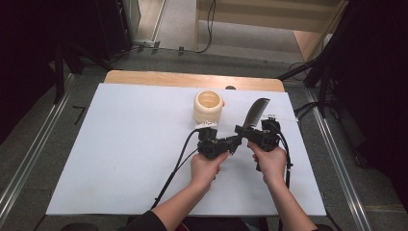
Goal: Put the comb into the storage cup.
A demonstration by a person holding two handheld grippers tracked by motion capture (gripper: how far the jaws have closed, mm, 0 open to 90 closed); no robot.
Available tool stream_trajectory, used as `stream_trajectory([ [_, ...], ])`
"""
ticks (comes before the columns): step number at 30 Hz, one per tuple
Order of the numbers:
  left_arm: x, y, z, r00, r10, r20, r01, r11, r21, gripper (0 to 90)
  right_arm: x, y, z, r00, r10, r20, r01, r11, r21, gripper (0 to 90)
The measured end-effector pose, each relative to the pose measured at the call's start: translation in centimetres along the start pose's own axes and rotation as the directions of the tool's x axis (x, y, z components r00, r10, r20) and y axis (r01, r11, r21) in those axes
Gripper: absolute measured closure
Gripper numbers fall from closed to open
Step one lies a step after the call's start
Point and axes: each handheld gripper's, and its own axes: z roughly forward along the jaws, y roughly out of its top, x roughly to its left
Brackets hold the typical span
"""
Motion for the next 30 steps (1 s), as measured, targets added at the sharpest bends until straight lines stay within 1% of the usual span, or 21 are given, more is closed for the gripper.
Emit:
stream_trajectory([
  [5, 0.01, 0.0, 0.03, 0.9998, 0.014, -0.01, -0.014, 0.9999, 0.003, 73.1, -0.15, 0.1, 0.08, 0.9994, 0.032, -0.012, -0.032, 0.999, 0.009, 58.2],
  [9, 0.03, -0.04, 0.05, 0.9997, 0.024, -0.011, -0.024, 0.9997, 0.007, 73.1, -0.22, 0.12, 0.07, 0.9989, 0.043, -0.017, -0.043, 0.999, 0.014, 59.0],
  [13, 0.0, -0.16, 0.18, 0.9995, 0.03, -0.012, -0.029, 0.9995, 0.007, 73.0, -0.34, 0.17, 0.04, 0.9977, 0.064, -0.022, -0.064, 0.998, 0.024, 60.8],
  [17, 0.01, -0.17, 0.19, 0.9992, 0.039, -0.01, -0.039, 0.9992, 0.008, 73.0, -0.39, 0.26, -0.06, 0.9962, 0.08, -0.034, -0.079, 0.997, 0.026, 62.7],
  [20, 0.05, -0.18, 0.24, 0.9995, 0.031, -0.004, -0.031, 0.9995, 0.007, 72.8, -0.54, 0.3, -0.1, 0.9944, 0.097, -0.043, -0.096, 0.995, 0.028, 63.4],
  [21, 0.06, -0.19, 0.25, 0.9994, 0.033, -0.005, -0.033, 0.9994, 0.008, 72.9, -0.6, 0.32, -0.11, 0.9928, 0.11, -0.046, -0.109, 0.994, 0.032, 63.9],
  [23, 0.03, -0.21, 0.29, 0.9994, 0.035, -0.005, -0.035, 0.9993, 0.009, 72.8, -0.69, 0.33, -0.13, 0.9916, 0.119, -0.052, -0.117, 0.993, 0.034, 64.4],
  [26, 0.01, -0.21, 0.32, 0.9994, 0.035, -0.006, -0.035, 0.9993, 0.013, 72.7, -0.67, 0.37, -0.15, 0.9909, 0.122, -0.058, -0.12, 0.992, 0.035, 65.7],
  [30, 0.09, -0.16, 0.29, 0.9995, 0.032, 0.004, -0.032, 0.9993, 0.02, 72.5, -0.66, 0.42, -0.21, 0.9903, 0.124, -0.063, -0.122, 0.992, 0.039, 66.4],
])
